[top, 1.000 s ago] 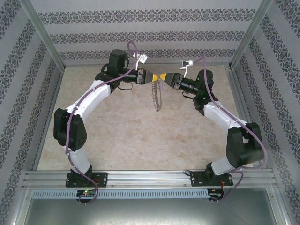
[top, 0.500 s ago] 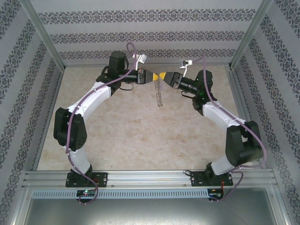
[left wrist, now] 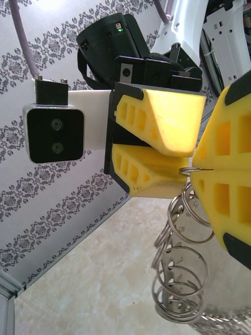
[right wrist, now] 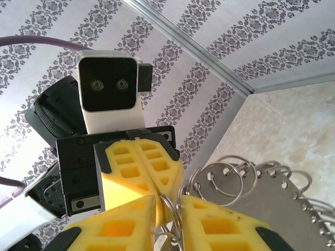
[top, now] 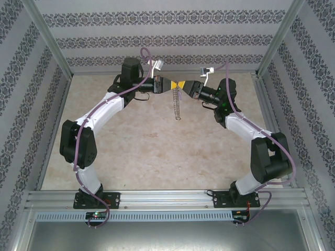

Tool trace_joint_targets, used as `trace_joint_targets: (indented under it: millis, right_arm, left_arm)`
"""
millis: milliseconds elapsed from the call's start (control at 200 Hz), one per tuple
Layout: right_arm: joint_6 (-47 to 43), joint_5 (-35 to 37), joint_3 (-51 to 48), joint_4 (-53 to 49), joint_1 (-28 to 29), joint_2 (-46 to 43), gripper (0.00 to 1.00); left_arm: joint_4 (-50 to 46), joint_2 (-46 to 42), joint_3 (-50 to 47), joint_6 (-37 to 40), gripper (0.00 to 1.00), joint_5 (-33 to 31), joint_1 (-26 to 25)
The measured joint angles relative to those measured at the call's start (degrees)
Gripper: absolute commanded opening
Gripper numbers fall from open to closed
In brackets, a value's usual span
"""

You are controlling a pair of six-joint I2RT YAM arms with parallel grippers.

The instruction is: Put the keys on the keyring

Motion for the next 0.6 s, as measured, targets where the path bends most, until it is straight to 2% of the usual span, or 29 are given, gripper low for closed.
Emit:
trace_joint_targets:
  millis: [210, 310, 475, 600]
  right_arm:
    - [0.0, 0.0, 0.0, 0.3, 0.2, 0.0, 0.22]
    - [0.1, 0.0, -0.1, 0.4, 0.3, 0.0, 0.17]
    - [0.9, 0.0, -0.3, 0.8, 0.3, 0.0, 0.00]
    - [1.0, 0.0, -0.3, 0.9, 0.3, 0.0, 0.00]
  left_arm:
    - [1.5, 0.0, -0.2, -1.0, 0.00, -0.4, 0.0]
    - [1.9, -0.1, -0.5, -1.3, 0.00, -0.4, 0.0]
    - [2.0, -0.3, -0.6, -2.0, 0.00, -0.4, 0.0]
    - [2.2, -0.3, -0.6, -2.3, 0.00, -0.4, 0.3]
